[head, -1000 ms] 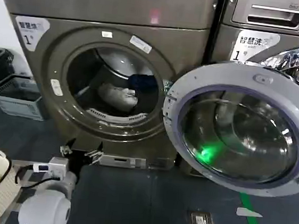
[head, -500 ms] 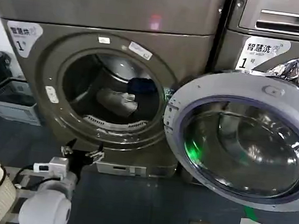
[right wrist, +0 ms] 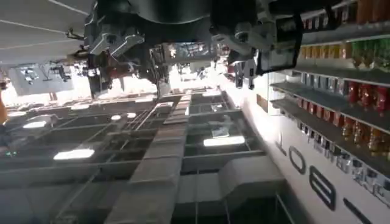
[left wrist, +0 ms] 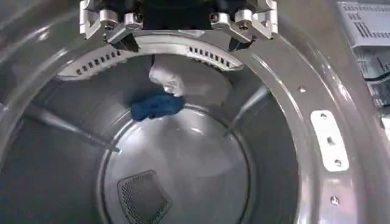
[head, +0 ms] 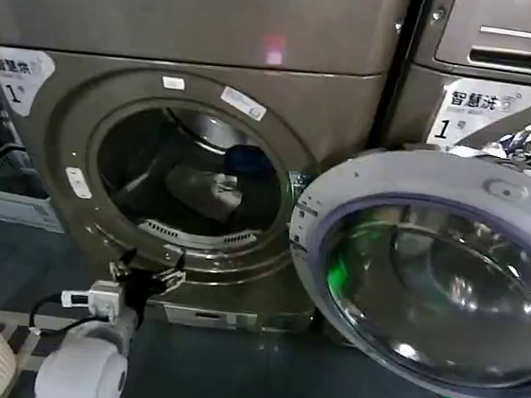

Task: Grasp the clothes from the dryer.

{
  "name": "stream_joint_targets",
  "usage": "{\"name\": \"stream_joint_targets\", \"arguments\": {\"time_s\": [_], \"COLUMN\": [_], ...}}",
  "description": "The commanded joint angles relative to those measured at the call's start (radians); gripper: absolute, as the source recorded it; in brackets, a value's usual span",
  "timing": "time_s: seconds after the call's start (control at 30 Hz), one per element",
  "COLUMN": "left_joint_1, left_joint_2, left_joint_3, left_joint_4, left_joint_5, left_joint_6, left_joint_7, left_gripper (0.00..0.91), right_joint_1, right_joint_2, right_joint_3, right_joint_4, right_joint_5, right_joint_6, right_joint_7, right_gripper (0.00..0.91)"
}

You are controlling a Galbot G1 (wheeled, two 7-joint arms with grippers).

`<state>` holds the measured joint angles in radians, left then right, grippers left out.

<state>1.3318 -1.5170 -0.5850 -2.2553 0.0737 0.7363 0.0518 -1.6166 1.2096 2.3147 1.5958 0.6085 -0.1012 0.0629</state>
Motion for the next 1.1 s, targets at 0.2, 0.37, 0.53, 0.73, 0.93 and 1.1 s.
{"name": "stream_joint_targets", "arguments": {"time_s": [0.2,0.37,0.53,0.73,0.93,1.1], "left_joint_1": [0.009,0.007,0.003,0.002,-0.006,-0.026], "left_joint_2": [0.001,0.002,0.002,0.003,0.003,0.004], "left_joint_3": [-0.003,-0.004,-0.003,-0.003,-0.002,-0.005], "left_joint_4": [-0.004,-0.004,-0.001,0.003,0.012,0.031], "left_joint_5": [-0.002,-0.002,-0.002,-0.002,0.017,0.045], "left_joint_6": [0.049,0.049,0.049,0.049,0.049,0.049], "left_joint_7": [-0.003,-0.002,-0.002,-0.003,-0.018,-0.028], "left_gripper": [0.907,0.907,0.907,0.907,0.907,0.907], "right_joint_1": [0.003,0.007,0.007,0.009,0.008,0.012], "right_joint_2": [0.003,0.004,0.006,0.008,0.012,0.016], "right_joint_3": [-0.008,-0.012,-0.012,-0.014,-0.024,-0.030], "right_joint_4": [0.006,0.012,0.011,0.012,0.016,0.018], "right_joint_5": [-0.001,-0.002,-0.003,-0.004,-0.034,-0.037], "right_joint_6": [0.000,-0.001,0.000,0.000,0.010,0.015], "right_joint_7": [0.000,0.000,-0.001,0.000,0.009,0.007], "right_gripper": [0.907,0.907,0.907,0.907,0.907,0.907]}}
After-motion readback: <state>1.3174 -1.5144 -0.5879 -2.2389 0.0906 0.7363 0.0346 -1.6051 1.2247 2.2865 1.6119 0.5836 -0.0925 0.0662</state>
